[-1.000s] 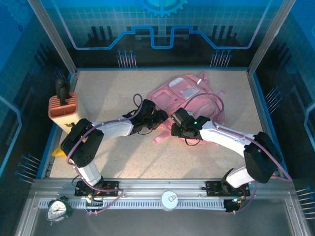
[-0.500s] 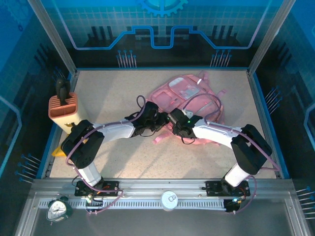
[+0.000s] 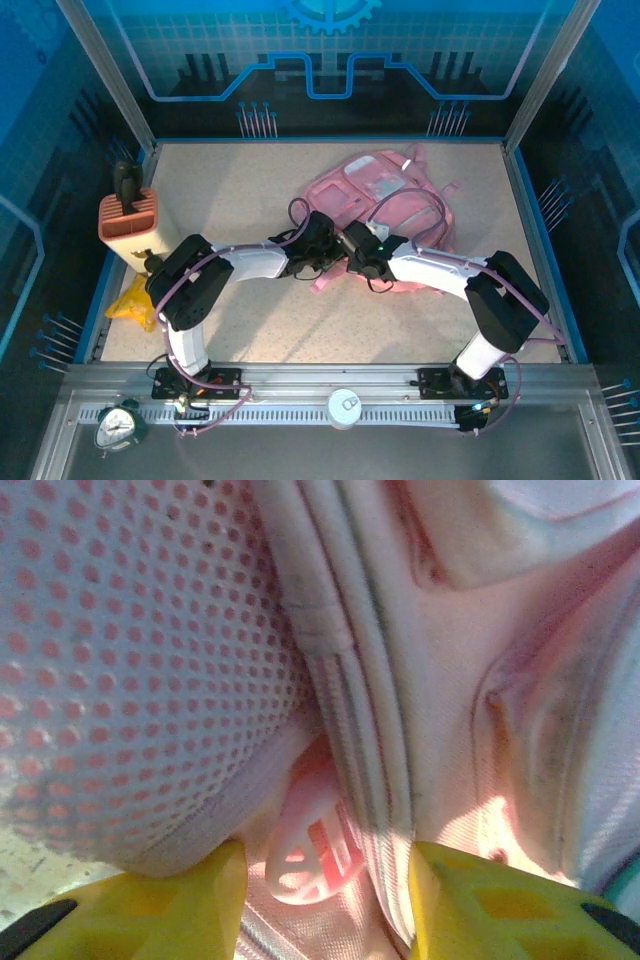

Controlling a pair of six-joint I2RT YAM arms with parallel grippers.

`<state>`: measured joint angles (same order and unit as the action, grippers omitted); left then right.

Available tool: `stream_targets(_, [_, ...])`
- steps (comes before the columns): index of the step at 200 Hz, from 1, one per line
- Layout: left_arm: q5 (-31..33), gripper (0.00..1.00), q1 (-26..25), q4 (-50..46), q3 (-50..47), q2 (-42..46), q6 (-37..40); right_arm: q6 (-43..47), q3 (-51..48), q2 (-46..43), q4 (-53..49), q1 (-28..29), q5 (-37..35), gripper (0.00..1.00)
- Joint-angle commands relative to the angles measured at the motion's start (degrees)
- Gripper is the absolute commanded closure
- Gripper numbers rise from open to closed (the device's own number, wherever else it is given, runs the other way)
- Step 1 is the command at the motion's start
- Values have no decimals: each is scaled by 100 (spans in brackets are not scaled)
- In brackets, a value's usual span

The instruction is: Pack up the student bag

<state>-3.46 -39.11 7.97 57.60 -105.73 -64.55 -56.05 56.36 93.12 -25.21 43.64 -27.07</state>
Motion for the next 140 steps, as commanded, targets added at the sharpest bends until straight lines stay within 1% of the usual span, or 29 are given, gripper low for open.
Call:
stream_targets(1, [379,53,282,-268,76,-205,108,204,-123,-196,-363,60,-389,100])
stream_targets(36, [606,54,666,-549,111,-341,316,469,-564,-716,-609,53,-463,100])
stream_targets(50, [666,54,809,-555,118,-401,434,687,-865,-941,-696,-8,-371,100])
stream_targets(73, [698,55,1086,-683,290,-527,682,881,-1070,-1352,-1128,-118,-402,100])
stream_targets(84, [627,56,1215,-709,412,-577,819,991,-1164,-1576,-1230,-256,-416,100])
stream_targets(99, [579,56,1337,-748,585,-588,993,1349,-1265,-1813,-1065,-517,-86,100])
stream_targets(111, [395,56,1376,-677,696,-576,1146,1622,-1255,-1845,-892,-535,135,100])
stream_targets(126, [-117,55,1381,-422,747,-494,1318,1900,-1160,-1674,-638,-402,541,100])
stream_targets(140, [-518,54,1358,-221,641,-308,1256,1952,-1018,-1457,-462,-226,838,100])
